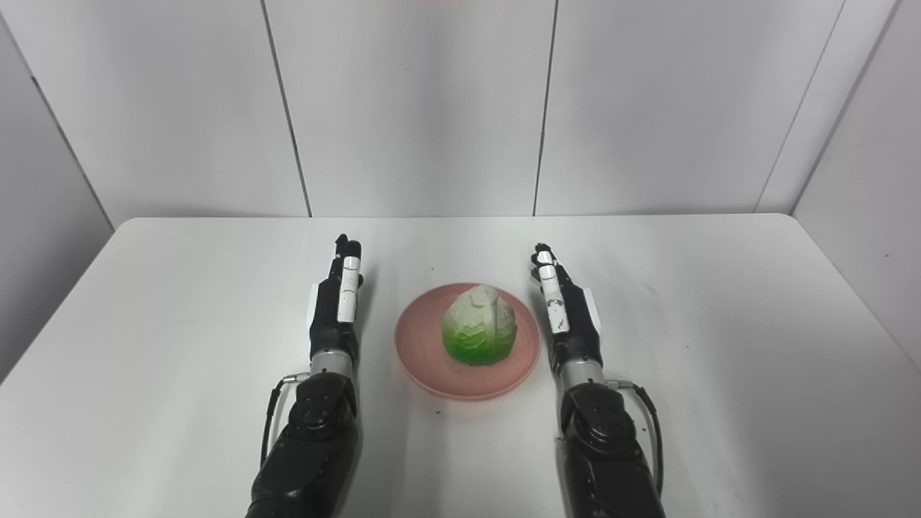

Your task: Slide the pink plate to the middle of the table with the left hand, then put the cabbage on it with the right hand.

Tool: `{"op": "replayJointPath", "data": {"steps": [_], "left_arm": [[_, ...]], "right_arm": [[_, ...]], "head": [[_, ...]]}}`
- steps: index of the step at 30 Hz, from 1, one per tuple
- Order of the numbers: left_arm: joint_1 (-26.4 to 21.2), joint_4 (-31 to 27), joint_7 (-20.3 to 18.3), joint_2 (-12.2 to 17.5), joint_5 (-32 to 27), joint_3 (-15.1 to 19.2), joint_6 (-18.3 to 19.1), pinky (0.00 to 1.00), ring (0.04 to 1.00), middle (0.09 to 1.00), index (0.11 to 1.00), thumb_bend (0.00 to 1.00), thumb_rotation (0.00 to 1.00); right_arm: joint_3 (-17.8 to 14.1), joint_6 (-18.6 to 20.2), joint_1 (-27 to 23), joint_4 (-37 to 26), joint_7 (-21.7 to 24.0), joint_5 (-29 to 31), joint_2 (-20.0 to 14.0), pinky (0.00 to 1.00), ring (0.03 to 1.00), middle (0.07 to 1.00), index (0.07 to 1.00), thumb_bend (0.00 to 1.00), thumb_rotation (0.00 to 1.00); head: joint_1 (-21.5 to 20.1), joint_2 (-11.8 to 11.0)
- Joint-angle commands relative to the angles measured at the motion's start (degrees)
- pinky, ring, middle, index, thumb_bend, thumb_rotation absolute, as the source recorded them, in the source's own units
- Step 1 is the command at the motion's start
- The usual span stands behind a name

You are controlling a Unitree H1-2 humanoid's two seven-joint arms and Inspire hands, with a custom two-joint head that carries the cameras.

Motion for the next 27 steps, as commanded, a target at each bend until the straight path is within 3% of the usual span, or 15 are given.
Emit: {"op": "replayJointPath", "data": {"steps": [1, 27], "left_arm": [[0.3, -0.8, -0.1, 0.2, -0.4, 0.0, 1.2, 1.0, 1.0, 0.996, 1.0, 0.89, 0.97], [1.1, -4.6, -0.4, -0.1, -0.3, -0.4, 3.4, 1.0, 1.0, 0.996, 1.0, 0.9, 0.98]], "right_arm": [[-0.2, -1.4, -0.6, -0.7, -0.3, 0.7, 0.3, 1.0, 0.918, 0.906, 0.89, 0.88, 1.0], [0.3, -1.2, 0.2, -0.9, -0.6, 0.6, 0.1, 1.0, 0.914, 0.914, 0.904, 0.89, 1.0]], "head": [[0.1, -0.1], [-0.2, 0.3]]}}
